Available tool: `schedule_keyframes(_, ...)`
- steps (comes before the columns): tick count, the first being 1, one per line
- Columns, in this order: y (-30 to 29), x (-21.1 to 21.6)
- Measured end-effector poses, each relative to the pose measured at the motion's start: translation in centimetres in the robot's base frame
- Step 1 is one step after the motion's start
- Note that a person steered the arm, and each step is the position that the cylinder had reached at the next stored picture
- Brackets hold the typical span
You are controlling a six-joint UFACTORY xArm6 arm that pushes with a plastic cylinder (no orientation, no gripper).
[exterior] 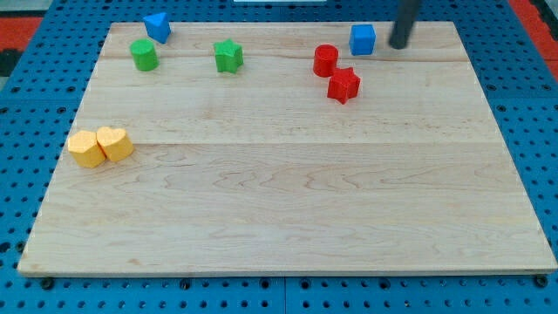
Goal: Move blue cube towards top left
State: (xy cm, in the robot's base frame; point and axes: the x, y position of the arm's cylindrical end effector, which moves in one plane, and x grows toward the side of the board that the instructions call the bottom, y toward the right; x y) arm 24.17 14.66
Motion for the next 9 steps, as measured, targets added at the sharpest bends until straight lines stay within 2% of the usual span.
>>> schedule_keyframes(1,-8.8,-0.6)
schedule_keyframes(2,-5.3,-0.4)
schedule_keyframes(3,-4.5,-3.9)
schedule_keyframes(5,-22.2,-4.0)
schedule_keyframes(6,-18.0,-3.3)
schedule_keyframes(7,-17.8,-0.2)
schedule_keyframes(8,-24.3,1.5)
schedule_keyframes(9,-28.2,1.3)
